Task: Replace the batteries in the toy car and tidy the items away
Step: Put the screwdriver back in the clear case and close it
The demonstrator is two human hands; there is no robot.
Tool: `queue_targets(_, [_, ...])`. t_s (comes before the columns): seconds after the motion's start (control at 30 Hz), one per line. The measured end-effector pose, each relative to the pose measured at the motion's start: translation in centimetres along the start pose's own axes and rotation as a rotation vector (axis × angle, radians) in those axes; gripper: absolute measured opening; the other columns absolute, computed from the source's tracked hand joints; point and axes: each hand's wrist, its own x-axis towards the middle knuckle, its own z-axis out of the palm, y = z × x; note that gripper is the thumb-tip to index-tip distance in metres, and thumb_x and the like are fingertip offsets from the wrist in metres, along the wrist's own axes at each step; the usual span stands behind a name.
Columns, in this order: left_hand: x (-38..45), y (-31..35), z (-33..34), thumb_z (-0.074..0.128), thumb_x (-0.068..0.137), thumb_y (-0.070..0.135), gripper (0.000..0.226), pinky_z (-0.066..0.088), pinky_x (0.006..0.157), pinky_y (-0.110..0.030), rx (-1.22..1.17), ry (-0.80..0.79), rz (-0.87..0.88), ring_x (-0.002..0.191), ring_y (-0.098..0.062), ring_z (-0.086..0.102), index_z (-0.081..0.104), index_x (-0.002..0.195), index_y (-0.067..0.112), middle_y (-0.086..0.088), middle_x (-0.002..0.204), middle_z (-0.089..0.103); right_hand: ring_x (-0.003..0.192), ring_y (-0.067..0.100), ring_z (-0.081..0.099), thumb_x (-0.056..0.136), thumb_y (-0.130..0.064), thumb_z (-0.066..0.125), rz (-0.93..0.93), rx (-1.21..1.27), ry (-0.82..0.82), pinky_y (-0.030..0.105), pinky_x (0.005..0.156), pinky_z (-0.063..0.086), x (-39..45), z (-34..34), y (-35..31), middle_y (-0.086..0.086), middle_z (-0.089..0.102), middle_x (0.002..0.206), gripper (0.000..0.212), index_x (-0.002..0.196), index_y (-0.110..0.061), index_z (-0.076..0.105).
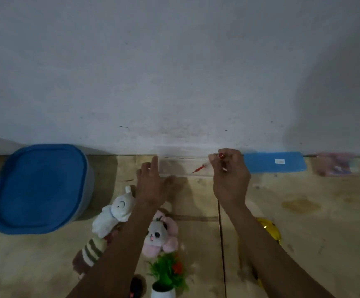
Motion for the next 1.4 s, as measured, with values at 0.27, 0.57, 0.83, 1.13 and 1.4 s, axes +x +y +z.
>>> queue_targets(0.27, [2.6,-2.4,2.2,0.068,0.091,0.044,0.077,0.044,0.093,-0.045,0.022,-0.024,0.054,0.118,-0.038,0.053,0.038,0.15,0.005,-0.019,0.132,0.059,0.089,0.025,0.062,0.087,-0.007,0.07,-0.725,-0.635,-0.546,0.038,0.058,0.057,1.6,5.3,2.1,0.01,0.07,0.09,0.023,0.109,-0.009,0.064])
queue_targets(0.57, [2.8,-2.7,2.5,0.076,0.089,0.027,0.06,0.052,0.075,-0.042,-0.074,0.03,0.134,0.097,-0.041,0.062,0.055,0.137,0.0,-0.023,0.111,0.066,0.101,0.03,0.064,0.086,-0.009,0.07,-0.52,-0.671,-0.77,0.04,0.079,0.057,2.7,7.9,4.7,0.014,0.074,0.104,0.023,0.109,-0.008,0.074])
queue_targets(0.83, [2.5,-2.3,2.4,0.074,0.09,0.027,0.064,0.052,0.081,-0.045,-0.086,0.047,0.12,0.107,-0.044,0.06,0.049,0.143,0.002,-0.025,0.12,0.062,0.095,0.032,0.065,0.081,0.009,0.071,-0.617,-0.515,-0.46,0.036,0.078,0.057,1.4,4.8,3.7,0.015,0.071,0.103,0.028,0.107,-0.003,0.072])
queue_targets(1.13, [1.8,-1.5,1.9,0.08,0.085,0.032,0.109,0.047,0.071,-0.035,-0.255,0.151,0.125,0.11,-0.038,0.057,0.001,0.158,0.027,-0.025,0.14,0.039,0.116,0.03,0.054,0.076,-0.034,0.082,-0.61,-0.888,-0.343,0.044,0.088,0.049,2.7,1.7,3.4,0.009,0.062,0.125,0.065,0.133,-0.014,0.056])
queue_targets(1.4, [1.0,-2.0,1.5,0.088,0.072,0.022,0.062,0.057,0.079,-0.057,0.196,0.217,0.379,0.118,-0.048,0.052,0.065,0.129,0.016,-0.025,0.137,0.051,0.098,0.029,0.062,0.067,-0.019,0.088,-0.664,-0.869,-0.467,0.039,0.076,0.053,1.6,0.9,6.0,0.004,0.07,0.101,0.038,0.103,-0.015,0.075])
